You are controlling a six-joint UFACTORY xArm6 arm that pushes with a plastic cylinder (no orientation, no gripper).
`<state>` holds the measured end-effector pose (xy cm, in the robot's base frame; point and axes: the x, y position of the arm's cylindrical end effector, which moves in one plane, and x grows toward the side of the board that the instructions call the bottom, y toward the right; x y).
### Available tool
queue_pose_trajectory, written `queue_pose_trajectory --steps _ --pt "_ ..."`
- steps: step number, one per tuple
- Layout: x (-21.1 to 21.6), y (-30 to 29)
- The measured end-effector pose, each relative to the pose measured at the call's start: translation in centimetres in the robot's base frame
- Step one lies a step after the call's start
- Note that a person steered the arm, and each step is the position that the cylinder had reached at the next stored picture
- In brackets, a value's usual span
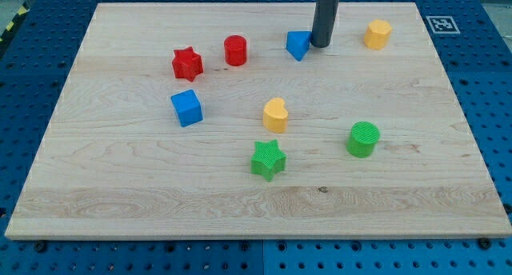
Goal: Move the yellow hexagon into the yellow heart
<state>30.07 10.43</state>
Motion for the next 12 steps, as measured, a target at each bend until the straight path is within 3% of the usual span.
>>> queue_pose_trajectory --steps 1,2,3,6,9,10,12 --pt "0.0 0.2" --pt "-5.1 1.2" --pt "-6.6 1.7" --pt "-7.3 6.7" --pt "-3.0 12.3" --pt "-1.9 12.3" --pt "1.5 7.0"
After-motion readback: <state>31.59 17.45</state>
